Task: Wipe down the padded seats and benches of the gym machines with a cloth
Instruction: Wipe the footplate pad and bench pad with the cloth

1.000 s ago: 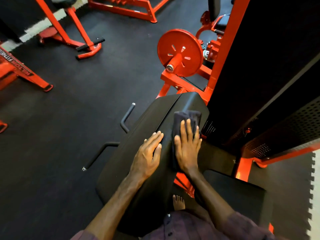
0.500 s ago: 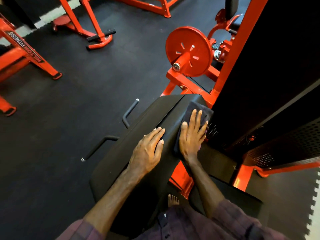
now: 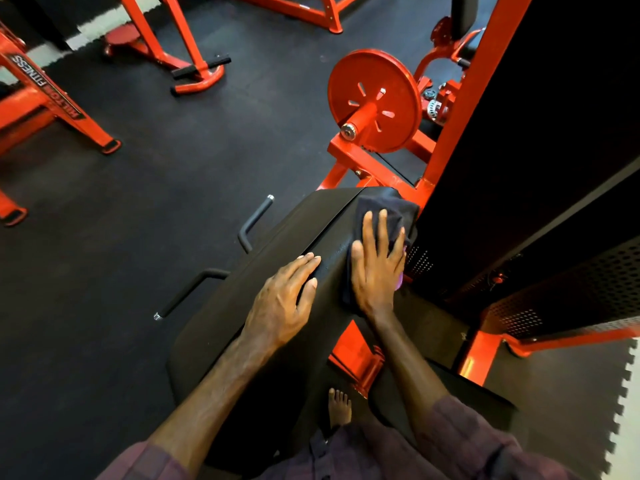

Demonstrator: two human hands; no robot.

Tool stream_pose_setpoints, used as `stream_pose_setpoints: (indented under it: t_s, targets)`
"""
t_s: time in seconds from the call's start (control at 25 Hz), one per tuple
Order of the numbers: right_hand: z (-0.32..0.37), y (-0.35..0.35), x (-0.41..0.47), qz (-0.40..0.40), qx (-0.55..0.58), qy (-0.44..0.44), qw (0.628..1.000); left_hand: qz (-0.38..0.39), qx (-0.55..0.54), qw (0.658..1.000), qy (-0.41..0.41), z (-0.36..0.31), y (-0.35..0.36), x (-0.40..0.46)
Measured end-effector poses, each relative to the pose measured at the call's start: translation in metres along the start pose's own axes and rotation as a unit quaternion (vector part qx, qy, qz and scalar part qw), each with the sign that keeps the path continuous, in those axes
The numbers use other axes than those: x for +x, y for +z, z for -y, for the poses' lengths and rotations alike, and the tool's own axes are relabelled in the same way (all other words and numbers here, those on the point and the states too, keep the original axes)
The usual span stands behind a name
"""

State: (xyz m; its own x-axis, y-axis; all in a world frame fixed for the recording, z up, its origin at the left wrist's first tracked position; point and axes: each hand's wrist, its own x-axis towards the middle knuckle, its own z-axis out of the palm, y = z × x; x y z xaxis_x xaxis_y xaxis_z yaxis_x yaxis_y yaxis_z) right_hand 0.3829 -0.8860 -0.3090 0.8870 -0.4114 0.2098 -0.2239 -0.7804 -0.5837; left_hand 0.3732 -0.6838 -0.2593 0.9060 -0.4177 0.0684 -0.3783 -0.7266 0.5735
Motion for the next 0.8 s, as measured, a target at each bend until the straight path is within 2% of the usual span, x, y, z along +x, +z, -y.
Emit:
stream_pose_setpoints:
  t_s: [0.04, 0.08, 0.16, 0.32, 0.36, 0.48, 0.52, 0.6, 0.64, 0.68, 0.72, 0.8]
  targets:
    - [-0.018, 0.001, -0.017, 0.014, 0.010, -0.045, 0.999, 0.001, -0.001, 1.000, -0.003, -0.001, 0.000, 0.000]
    - [-0.037, 0.000, -0.024, 0.020, 0.008, -0.047, 0.999, 0.001, -0.002, 1.000, -0.005, -0.002, -0.001, -0.001]
    - [-0.056, 0.003, 0.002, -0.001, -0.008, 0.014, 1.000, 0.003, -0.003, 1.000, -0.012, -0.005, -0.002, -0.001]
    - [-0.025, 0.004, 0.056, -0.021, 0.025, 0.112, 0.993, 0.010, -0.006, 1.000, -0.021, -0.003, 0.000, -0.002]
    - [-0.022, 0.003, 0.050, -0.025, 0.023, 0.090, 0.995, 0.011, -0.009, 1.000, -0.021, -0.001, 0.000, -0.002]
    - [-0.055, 0.003, 0.025, -0.006, 0.013, -0.048, 0.999, 0.014, -0.017, 1.000, -0.018, 0.001, 0.001, -0.002]
    - [-0.065, 0.001, 0.038, -0.020, 0.014, -0.052, 0.998, 0.013, -0.016, 1.000, -0.018, 0.001, 0.001, -0.001]
    - [-0.057, -0.007, 0.076, -0.033, 0.039, 0.043, 0.998, 0.004, -0.015, 1.000, -0.015, 0.001, 0.001, 0.001]
    - [-0.041, -0.011, 0.093, -0.014, 0.057, 0.099, 0.993, -0.001, -0.011, 1.000, -0.012, 0.001, 0.002, 0.001]
    - [-0.026, -0.016, 0.104, 0.015, 0.061, 0.110, 0.992, -0.006, -0.006, 1.000, -0.011, 0.002, 0.003, 0.000]
    - [-0.017, -0.018, 0.109, 0.046, 0.039, 0.071, 0.996, -0.011, -0.005, 1.000, -0.010, 0.002, 0.003, -0.001]
    - [-0.023, -0.024, 0.109, 0.074, -0.035, -0.081, 0.993, -0.017, -0.009, 1.000, -0.005, 0.004, 0.004, -0.001]
